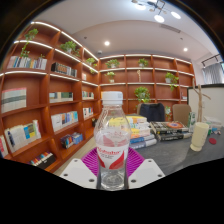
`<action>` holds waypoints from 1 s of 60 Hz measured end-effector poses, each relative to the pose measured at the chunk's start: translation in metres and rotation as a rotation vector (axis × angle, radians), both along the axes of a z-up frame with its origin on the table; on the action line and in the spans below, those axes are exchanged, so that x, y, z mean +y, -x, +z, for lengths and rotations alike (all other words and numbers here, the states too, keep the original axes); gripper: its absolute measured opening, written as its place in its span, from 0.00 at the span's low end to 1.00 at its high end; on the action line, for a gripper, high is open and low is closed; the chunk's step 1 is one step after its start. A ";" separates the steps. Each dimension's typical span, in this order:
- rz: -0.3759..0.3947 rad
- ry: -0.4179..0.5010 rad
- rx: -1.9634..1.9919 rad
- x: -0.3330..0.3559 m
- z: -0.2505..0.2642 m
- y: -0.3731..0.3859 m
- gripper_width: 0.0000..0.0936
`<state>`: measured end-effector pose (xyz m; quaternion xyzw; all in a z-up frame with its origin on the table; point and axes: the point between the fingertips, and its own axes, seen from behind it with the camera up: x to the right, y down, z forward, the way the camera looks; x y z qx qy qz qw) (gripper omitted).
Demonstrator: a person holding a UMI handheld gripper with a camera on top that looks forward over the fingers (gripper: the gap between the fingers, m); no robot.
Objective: Pour water
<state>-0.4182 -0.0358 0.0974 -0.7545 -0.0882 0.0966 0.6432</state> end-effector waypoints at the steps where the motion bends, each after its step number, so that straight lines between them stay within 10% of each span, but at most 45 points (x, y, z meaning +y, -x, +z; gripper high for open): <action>1: -0.001 0.004 0.007 -0.001 -0.001 -0.002 0.36; 29: -0.073 0.142 0.676 0.058 0.045 -0.115 0.36; 60: -0.093 0.099 1.968 0.141 0.124 -0.263 0.36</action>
